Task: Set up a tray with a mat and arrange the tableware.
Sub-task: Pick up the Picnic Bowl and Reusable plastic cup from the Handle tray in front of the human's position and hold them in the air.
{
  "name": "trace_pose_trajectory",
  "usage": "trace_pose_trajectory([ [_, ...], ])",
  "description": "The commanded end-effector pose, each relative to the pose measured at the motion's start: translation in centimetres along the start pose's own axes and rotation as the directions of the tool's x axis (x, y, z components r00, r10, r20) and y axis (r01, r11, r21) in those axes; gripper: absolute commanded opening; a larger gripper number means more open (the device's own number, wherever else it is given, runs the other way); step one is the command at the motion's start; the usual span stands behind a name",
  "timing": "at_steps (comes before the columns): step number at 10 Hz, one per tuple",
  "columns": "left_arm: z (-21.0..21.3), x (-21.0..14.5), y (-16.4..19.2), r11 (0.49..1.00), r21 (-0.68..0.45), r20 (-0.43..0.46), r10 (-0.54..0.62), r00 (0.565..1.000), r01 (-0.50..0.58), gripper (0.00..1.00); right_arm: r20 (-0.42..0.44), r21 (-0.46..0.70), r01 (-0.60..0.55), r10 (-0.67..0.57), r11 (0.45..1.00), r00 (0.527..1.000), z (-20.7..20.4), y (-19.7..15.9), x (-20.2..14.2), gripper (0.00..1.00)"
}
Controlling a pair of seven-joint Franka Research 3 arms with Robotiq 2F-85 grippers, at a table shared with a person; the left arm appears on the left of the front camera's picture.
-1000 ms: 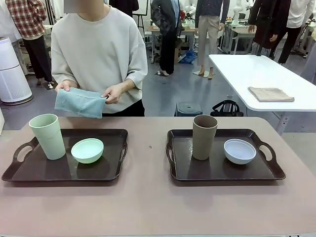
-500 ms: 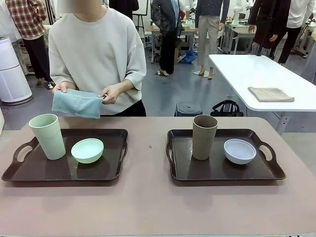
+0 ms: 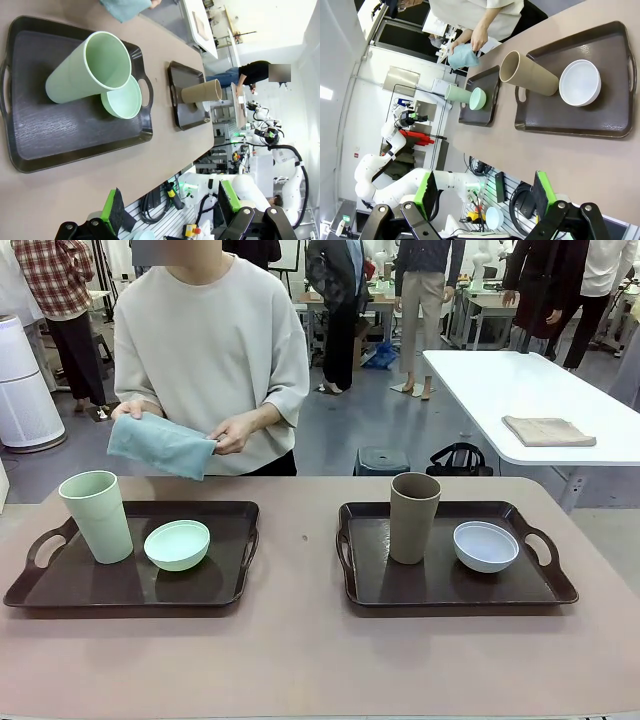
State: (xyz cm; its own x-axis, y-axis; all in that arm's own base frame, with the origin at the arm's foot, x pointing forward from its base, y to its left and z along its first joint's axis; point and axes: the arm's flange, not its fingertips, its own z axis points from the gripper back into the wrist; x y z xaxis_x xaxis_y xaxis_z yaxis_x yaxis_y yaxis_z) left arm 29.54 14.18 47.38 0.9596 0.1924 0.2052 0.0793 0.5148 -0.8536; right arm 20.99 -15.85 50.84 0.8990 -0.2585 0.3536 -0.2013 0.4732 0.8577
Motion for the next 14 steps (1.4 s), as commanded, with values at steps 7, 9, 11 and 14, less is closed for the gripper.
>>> trace_pose_trajectory([
  [7,0.0,0.0,0.0,1.000,0.000,0.000,0.000,1.000,0.000,1.00,0.008,0.002,0.004,-0.004,1.000,1.000,0.3,0.7,0.4,1.00],
  [9,1.1,1.7,-2.3,0.981,0.059,0.048,-0.190,0.981,0.187,1.00,-0.087,-0.064,-0.108,0.102,0.992,0.991,-3.7,6.0,2.0,1.00],
  [11,0.7,3.3,-3.9,0.940,0.173,-0.005,-0.299,0.954,0.295,1.00,-0.193,-0.159,-0.130,0.098,0.979,0.976,-9.3,10.5,4.5,1.00],
  [14,0.5,6.6,-6.2,0.770,0.327,-0.206,-0.507,0.837,0.547,1.00,-0.303,-0.335,-0.139,0.033,0.932,0.953,-20.3,18.2,7.5,1.00],
])
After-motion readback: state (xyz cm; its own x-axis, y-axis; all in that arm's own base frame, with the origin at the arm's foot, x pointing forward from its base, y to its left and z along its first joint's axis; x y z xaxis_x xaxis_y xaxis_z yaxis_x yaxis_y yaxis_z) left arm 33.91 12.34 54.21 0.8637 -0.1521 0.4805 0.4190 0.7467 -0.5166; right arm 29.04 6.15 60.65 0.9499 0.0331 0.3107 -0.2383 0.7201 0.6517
